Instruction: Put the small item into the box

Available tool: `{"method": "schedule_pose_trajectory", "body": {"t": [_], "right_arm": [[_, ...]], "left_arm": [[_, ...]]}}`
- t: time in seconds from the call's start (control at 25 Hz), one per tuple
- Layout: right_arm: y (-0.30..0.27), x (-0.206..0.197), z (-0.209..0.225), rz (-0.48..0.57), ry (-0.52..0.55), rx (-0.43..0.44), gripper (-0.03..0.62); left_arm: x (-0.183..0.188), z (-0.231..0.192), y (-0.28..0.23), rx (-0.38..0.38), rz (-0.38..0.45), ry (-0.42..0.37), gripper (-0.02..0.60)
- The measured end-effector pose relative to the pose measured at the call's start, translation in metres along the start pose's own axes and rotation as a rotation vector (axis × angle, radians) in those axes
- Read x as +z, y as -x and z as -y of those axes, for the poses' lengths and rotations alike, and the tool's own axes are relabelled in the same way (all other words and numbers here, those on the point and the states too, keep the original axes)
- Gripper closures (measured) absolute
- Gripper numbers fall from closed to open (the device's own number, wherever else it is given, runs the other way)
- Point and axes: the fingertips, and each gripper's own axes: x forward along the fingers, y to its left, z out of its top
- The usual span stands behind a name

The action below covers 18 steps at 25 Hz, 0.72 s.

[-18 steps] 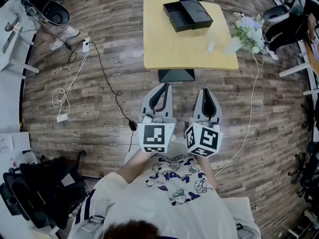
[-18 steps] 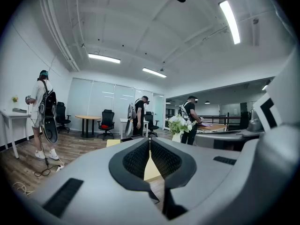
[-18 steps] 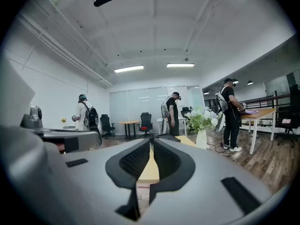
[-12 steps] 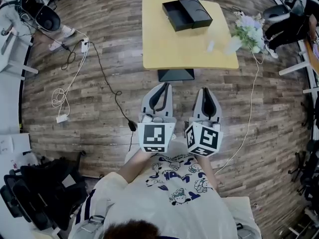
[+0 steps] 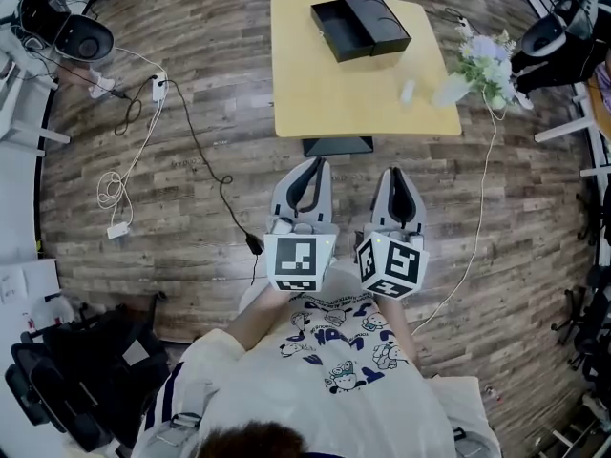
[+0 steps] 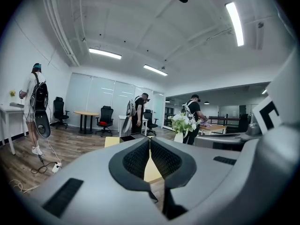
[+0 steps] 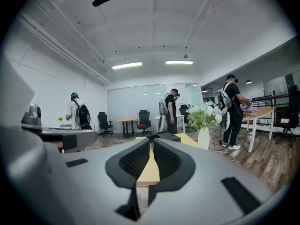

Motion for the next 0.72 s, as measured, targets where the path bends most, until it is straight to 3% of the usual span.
{"method": "schedule_pose_trajectory", "body": {"t": [0.72], "right_arm": [[-0.038, -0.017, 0.014, -0.068, -0.042, -0.074, 0.548]], "left_arm": [[-0.013, -0.019, -0.045, -0.035, -0.054, 0.006, 0.56]]}}
